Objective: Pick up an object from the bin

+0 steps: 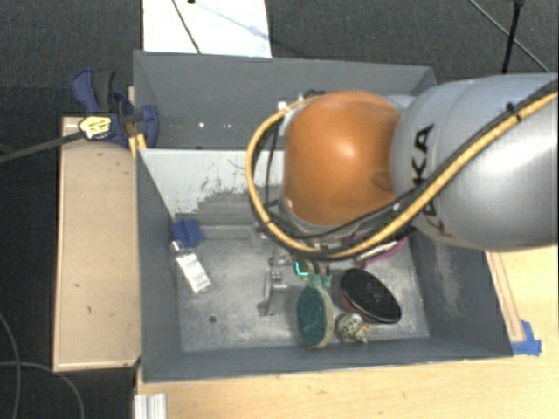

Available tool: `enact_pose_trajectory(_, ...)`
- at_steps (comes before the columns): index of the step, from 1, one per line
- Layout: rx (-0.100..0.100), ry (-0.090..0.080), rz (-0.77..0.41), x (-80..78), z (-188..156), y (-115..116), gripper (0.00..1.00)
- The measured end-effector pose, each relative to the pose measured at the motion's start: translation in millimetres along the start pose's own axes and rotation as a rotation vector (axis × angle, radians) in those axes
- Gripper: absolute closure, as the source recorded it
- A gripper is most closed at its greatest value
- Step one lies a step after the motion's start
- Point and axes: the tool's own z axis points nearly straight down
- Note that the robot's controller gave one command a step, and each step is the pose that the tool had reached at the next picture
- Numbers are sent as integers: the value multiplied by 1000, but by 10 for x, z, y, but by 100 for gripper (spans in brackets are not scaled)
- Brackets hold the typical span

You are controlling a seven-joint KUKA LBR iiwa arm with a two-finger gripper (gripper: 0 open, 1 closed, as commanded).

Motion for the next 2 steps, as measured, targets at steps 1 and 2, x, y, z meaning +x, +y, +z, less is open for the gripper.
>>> enact_pose_trajectory(1, 3, -2, -99, -283, 776, -715, 0)
enact_pose_trajectory(2, 2, 2, -171, 0, 1560, -1296, 0)
